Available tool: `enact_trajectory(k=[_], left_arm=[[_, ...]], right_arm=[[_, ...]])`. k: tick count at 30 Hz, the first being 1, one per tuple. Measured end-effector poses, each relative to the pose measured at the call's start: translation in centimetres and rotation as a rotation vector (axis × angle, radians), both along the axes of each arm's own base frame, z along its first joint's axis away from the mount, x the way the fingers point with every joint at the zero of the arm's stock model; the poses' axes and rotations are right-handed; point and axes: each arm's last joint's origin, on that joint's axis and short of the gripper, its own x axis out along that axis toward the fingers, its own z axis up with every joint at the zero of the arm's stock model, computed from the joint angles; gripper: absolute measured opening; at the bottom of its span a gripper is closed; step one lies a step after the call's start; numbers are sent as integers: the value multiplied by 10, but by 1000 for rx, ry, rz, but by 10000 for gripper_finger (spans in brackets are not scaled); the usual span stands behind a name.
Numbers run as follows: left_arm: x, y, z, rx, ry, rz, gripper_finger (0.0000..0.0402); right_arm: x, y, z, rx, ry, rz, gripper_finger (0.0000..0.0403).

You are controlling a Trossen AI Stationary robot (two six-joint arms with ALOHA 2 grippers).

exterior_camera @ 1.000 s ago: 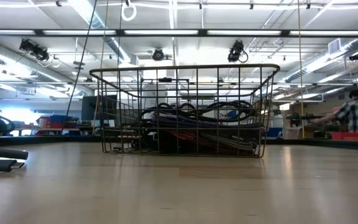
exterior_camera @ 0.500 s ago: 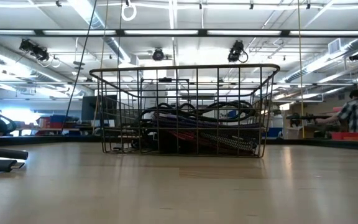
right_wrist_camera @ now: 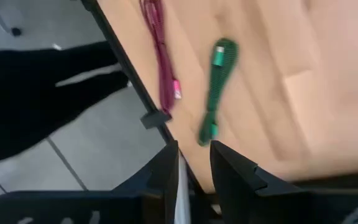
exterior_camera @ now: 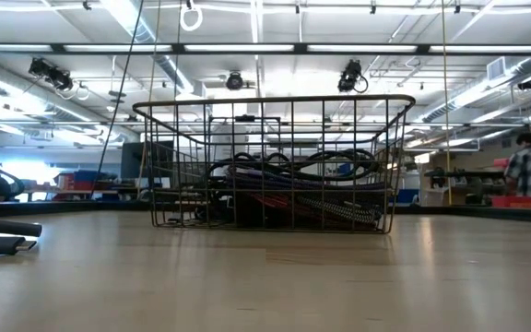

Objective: Pick and place USB-C Cables
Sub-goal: Put the green charger cable into the wire basket

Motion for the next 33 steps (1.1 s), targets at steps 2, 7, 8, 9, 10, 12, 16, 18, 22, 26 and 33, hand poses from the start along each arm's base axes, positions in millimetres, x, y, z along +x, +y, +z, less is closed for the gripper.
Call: enact_trajectory(k=[2,7,8,9,10,12,16,18,22,26,33], left_arm=[[0,0,0,-1,-1,0,194],[1,0,0,-14,-3,4,194],[1,-1,0,-17,-3,4,194],[1,-1,0,-20,-2,6,194],[1,-1,0,-28,-3,8,194],[1,-1,0,-42,-4,12,194],[1,-1,0,-57,-5,16,194],[1,-1,0,-72,-7,21,194],[1,-1,0,-95,-8,28,194],[1,-1,0,-114,-9,34,194],[1,-1,0,-114,-10,34,194]], right_arm=[[-1,12,-16,4,-21,-33,98],[-11,31,-54,-8,-38,-125,102],[-13,34,-61,-3,-32,-133,105],[-16,36,-67,2,-26,-141,109],[-18,38,-73,7,-23,-146,113],[-21,42,-82,24,-23,-147,123],[-26,45,-94,33,-21,-154,151],[-26,45,-100,36,-30,-161,167],[-27,44,-117,39,-38,-162,195],[-30,44,-138,48,-46,-155,214],[-31,46,-173,-12,-3,-110,220]])
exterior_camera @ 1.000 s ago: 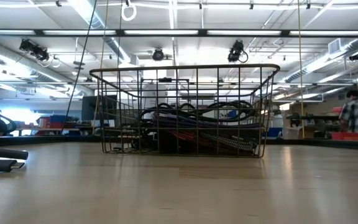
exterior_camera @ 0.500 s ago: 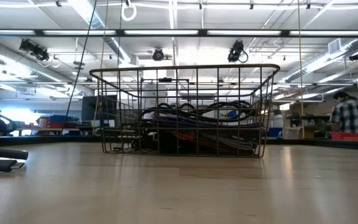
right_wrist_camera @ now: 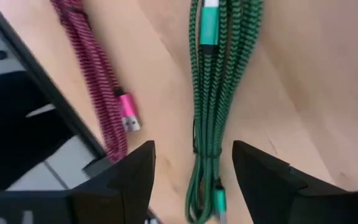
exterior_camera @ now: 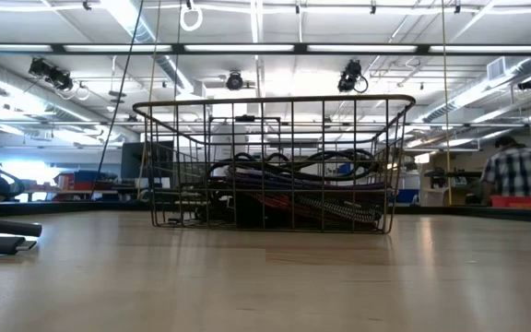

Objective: Pick and place USB-C Cables
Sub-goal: Put the green charger cable into the wire basket

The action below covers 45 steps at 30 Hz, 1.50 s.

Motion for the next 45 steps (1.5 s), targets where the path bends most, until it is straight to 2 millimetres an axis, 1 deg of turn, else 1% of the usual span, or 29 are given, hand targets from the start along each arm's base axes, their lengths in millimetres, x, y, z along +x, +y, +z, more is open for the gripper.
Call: enact_trajectory(k=[4,7,11,14,16,18,22,23,24,29,32,34,36,39,40,42,45], left_arm=[[0,0,0,-1,-2,0,194],[0,0,0,-2,-3,0,194],[0,0,1,-4,-6,0,194],[0,0,1,-4,-7,0,194],[0,0,1,-4,-7,0,194],[0,0,1,-5,-8,0,194],[0,0,1,-5,-8,0,194],[0,0,1,-5,-8,0,194],[0,0,1,-5,-8,0,194],[0,0,1,-5,-8,0,194],[0,0,1,-4,-7,0,194],[0,0,1,-3,-6,0,194],[0,0,0,-1,-3,0,194],[0,0,0,1,0,0,194],[0,0,0,3,3,0,194],[0,0,0,3,4,0,194],[0,0,0,4,4,0,194]], right_arm=[[3,6,-19,-5,34,50,221],[6,10,-29,3,48,66,222],[8,13,-33,-11,58,80,220],[6,11,-32,-29,64,80,207],[5,10,-32,-37,68,81,184],[5,9,-32,-45,73,79,148],[3,7,-34,-67,87,58,46],[4,8,-33,-66,85,60,28],[4,8,-33,-65,78,67,19],[6,7,-31,-52,61,80,18],[9,-1,-19,-38,29,63,17],[12,-10,-4,-37,-27,35,17],[18,-16,21,-28,-121,15,16],[22,-31,57,-66,-224,25,16],[25,-36,72,-73,-278,31,16],[29,-50,103,-99,-370,39,16],[36,-72,140,-161,-447,81,16]])
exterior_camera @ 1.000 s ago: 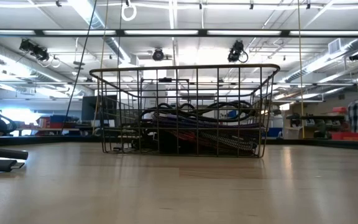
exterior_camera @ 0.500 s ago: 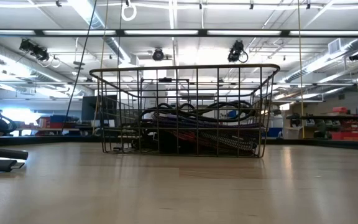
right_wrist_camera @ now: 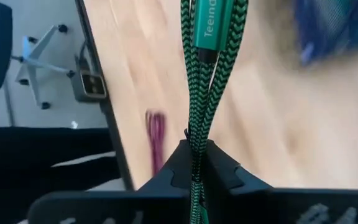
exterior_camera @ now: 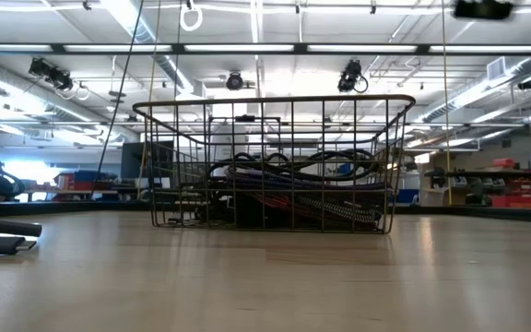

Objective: Pick and place USB-C Cables
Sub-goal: Put the green charger cable into the wire basket

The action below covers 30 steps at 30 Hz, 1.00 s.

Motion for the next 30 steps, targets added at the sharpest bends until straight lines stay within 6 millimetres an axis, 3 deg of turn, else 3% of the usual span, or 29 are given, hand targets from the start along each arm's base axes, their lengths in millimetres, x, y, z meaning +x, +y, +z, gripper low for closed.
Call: enact_trajectory(k=[5,10,13,17,20,26,30], left_arm=[[0,0,0,0,0,0,194],[0,0,0,2,3,0,194],[-1,0,-1,8,15,-2,194],[-3,0,-5,6,47,1,194],[-5,-3,-6,10,62,-8,194],[-10,-11,-7,-4,69,-34,194],[-13,-15,-7,-1,71,-53,194]], right_arm=[[18,-39,52,-121,-98,74,16],[50,-71,79,-216,-169,173,16],[73,-88,84,-245,-194,236,16],[101,-105,74,-245,-180,295,16],[118,-111,50,-225,-105,345,16],[141,-113,2,-213,72,431,16],[150,-109,-18,-194,120,479,16]])
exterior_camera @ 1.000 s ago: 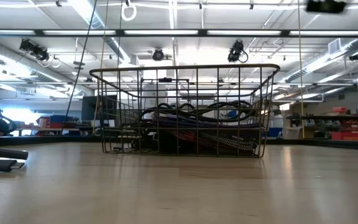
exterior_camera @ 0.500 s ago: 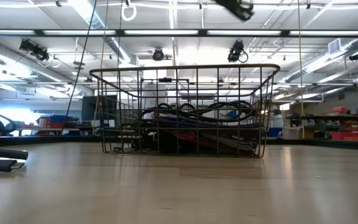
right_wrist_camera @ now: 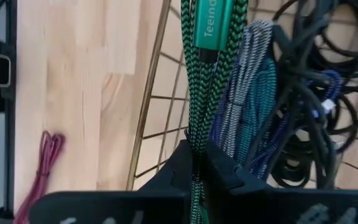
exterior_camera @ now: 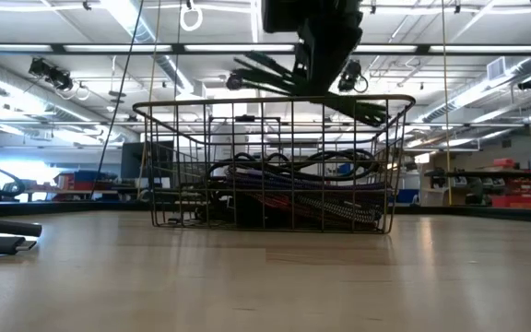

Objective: Pick and place USB-C Cables
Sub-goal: Put the green charger cable into the wire basket

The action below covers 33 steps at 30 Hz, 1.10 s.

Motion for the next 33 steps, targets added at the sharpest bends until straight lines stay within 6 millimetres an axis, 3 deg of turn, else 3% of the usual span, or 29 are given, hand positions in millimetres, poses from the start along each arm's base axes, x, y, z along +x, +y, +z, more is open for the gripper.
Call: enact_trajectory(k=[11,18,24,33], left_arm=[[-3,-4,-1,5,6,-18,194],[-3,-4,-1,5,8,-17,194],[-3,-4,-1,6,9,-17,194],[-3,-4,-1,6,9,-17,194]], right_arm=[[14,8,-37,-33,89,74,16],[-3,27,-48,-37,192,127,16],[-15,39,-51,-49,236,160,16],[-10,44,-50,-45,182,144,30]])
